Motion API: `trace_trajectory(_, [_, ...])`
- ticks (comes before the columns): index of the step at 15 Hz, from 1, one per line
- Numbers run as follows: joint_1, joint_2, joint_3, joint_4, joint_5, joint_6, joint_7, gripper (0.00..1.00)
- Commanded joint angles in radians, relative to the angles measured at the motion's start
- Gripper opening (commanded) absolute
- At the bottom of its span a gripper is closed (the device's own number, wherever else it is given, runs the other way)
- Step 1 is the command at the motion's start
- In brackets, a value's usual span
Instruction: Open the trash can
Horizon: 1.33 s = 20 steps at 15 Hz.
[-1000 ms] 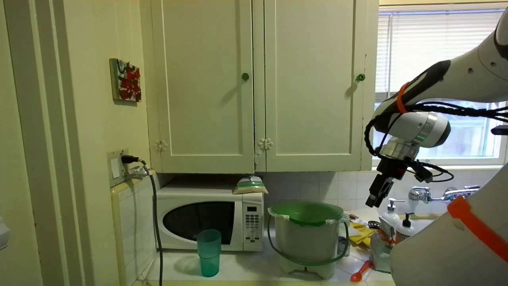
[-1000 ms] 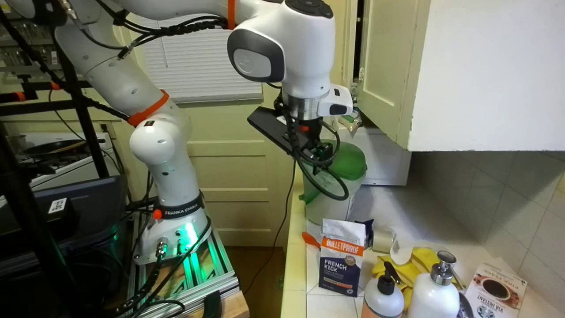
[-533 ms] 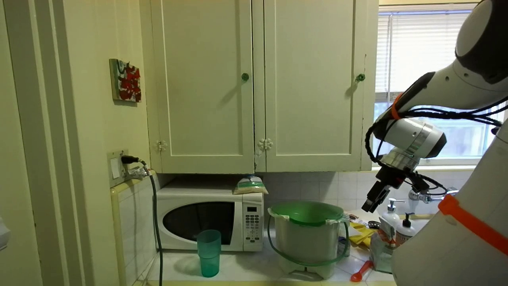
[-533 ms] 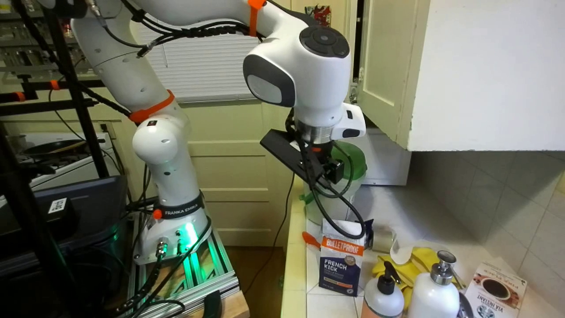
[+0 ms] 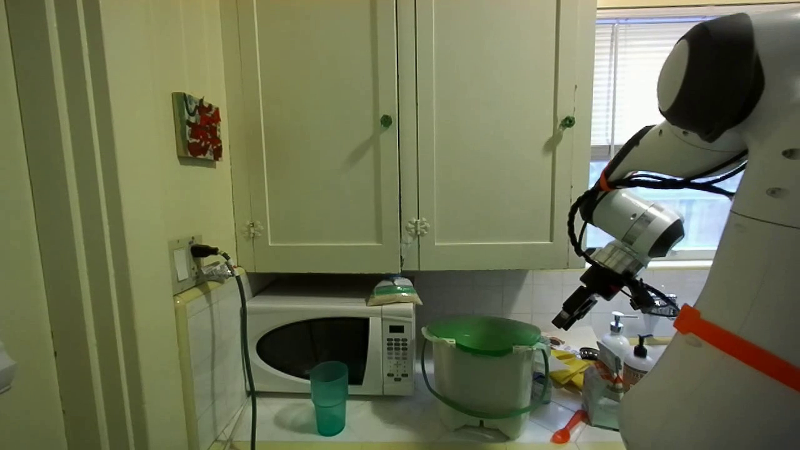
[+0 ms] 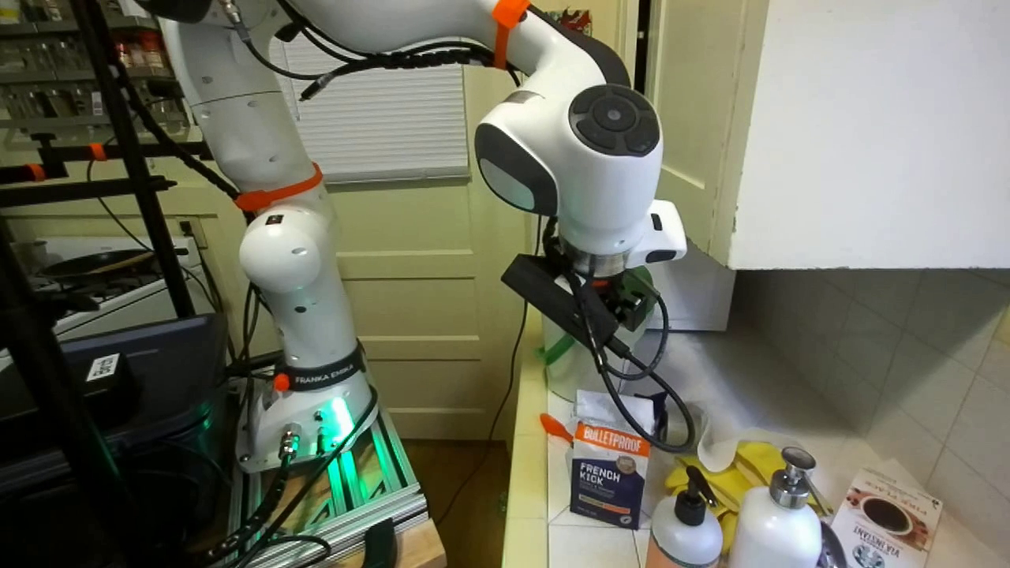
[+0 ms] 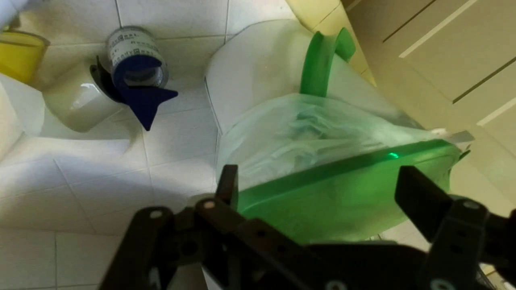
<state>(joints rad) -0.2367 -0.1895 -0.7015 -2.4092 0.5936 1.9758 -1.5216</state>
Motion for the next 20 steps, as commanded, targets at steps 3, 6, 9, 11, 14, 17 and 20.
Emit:
trace_trajectory(3, [-0.031, 0.151, 0.037, 0.090, 0.168, -0.098, -0.079, 1.00])
trace_trajectory(6, [-0.062, 0.200, 0.076, 0.122, 0.215, -0.144, -0.073, 1.00])
trace_trajectory(9, [-0.098, 0.237, 0.117, 0.147, 0.241, -0.159, -0.049, 1.00])
trace_trajectory(11, [-0.120, 0.254, 0.144, 0.158, 0.246, -0.159, -0.032, 1.00])
trace_trajectory(14, [-0.153, 0.273, 0.177, 0.172, 0.251, -0.183, -0.018, 1.00])
trace_trajectory(17, [-0.184, 0.279, 0.199, 0.184, 0.263, -0.232, 0.002, 1.00])
trace_trajectory(20, [-0.203, 0.281, 0.209, 0.193, 0.279, -0.268, 0.003, 1.00])
